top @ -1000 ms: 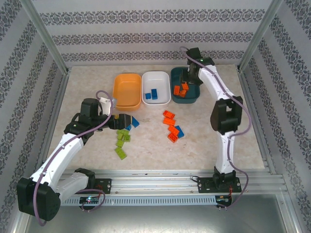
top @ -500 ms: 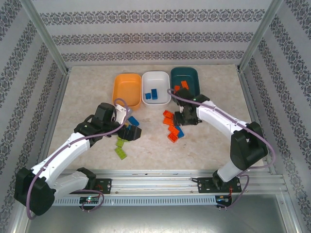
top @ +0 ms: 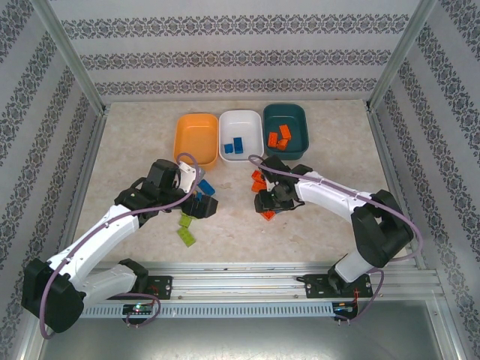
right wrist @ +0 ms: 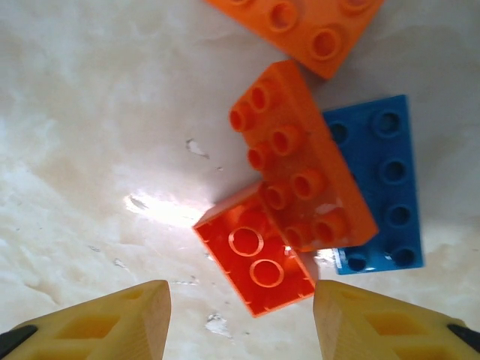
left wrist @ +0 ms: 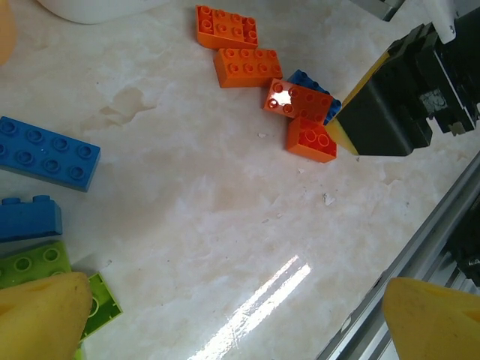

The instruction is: Sort the legos into containers by color

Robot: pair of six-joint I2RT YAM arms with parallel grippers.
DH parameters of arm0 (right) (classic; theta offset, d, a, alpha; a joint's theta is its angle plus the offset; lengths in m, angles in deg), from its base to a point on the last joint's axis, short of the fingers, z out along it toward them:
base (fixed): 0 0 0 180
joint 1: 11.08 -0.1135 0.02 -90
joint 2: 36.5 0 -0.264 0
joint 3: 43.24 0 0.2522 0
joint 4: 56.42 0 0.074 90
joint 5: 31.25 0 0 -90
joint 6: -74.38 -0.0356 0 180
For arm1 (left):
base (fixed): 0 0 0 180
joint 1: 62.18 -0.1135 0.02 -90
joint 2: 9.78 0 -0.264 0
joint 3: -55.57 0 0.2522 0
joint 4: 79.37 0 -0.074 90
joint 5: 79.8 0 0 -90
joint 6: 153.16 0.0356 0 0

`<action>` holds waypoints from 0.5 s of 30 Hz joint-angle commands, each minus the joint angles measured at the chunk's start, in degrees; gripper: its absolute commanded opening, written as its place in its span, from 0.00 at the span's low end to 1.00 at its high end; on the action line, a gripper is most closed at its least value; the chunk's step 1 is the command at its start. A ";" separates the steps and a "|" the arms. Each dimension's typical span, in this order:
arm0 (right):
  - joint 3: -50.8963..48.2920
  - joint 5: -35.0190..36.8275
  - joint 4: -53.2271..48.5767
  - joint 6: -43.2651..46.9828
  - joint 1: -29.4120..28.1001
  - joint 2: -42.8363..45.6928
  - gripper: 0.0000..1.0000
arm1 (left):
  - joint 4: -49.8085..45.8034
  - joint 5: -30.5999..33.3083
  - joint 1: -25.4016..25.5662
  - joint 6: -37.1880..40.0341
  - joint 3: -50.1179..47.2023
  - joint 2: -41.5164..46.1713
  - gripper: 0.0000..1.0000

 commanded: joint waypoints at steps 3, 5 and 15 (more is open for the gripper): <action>-0.87 -0.95 1.91 -1.36 -0.71 -1.81 0.53 | -1.51 0.55 0.72 1.19 1.79 0.17 1.00; -0.74 -1.22 2.38 -1.48 -0.97 -2.30 0.53 | -1.52 0.78 0.72 1.19 1.80 0.26 1.00; -0.16 2.27 1.35 -0.21 -2.09 -5.47 0.53 | -1.60 1.14 0.76 1.28 1.80 0.23 1.00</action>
